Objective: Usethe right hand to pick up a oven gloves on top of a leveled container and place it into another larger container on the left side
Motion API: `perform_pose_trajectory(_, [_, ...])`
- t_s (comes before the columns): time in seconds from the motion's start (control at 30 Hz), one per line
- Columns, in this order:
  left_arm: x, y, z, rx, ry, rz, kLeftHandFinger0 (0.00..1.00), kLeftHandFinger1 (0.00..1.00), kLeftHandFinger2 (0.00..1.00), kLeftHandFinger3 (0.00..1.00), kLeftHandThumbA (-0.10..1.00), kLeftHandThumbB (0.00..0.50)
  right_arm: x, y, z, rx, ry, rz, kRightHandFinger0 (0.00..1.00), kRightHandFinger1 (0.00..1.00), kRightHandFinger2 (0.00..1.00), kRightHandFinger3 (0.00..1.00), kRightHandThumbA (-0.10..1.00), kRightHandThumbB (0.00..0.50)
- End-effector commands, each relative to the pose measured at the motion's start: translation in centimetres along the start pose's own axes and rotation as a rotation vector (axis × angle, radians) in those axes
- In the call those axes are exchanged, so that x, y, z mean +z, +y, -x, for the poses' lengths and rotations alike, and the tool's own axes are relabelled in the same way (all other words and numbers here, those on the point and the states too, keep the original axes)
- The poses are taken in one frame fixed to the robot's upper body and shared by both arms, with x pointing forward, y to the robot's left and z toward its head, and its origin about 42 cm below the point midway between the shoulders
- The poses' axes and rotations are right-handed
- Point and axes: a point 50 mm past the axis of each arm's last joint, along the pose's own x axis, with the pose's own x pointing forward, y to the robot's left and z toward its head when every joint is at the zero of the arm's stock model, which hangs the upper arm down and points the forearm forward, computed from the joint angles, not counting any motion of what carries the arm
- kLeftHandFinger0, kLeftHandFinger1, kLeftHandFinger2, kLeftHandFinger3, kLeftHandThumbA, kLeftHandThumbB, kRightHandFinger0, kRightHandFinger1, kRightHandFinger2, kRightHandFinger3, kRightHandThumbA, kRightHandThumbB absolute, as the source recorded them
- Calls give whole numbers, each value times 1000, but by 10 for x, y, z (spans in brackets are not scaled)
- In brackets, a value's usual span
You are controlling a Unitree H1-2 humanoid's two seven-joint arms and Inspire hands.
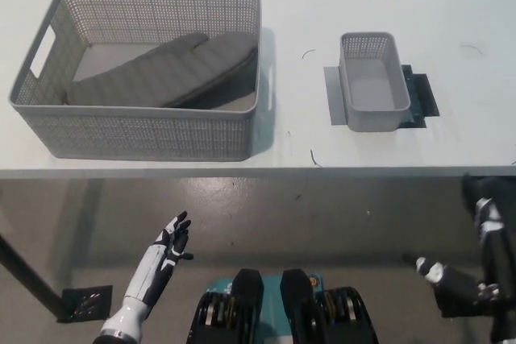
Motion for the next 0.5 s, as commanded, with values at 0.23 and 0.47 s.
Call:
perform_pose_trajectory(0.23, [17,14,-13,-1,-94,-20,721,930,1000,1000,1000,500,-6,22,-24,132,-102,-81,1000,1000,1000,1000,1000,196])
perform_pose_trajectory(0.47, [16,13,-12,0,-92,-20,684,917,1000,1000,1000,500,-6,22,-24,146,-108,-80,1000,1000,1000,1000,1000,193])
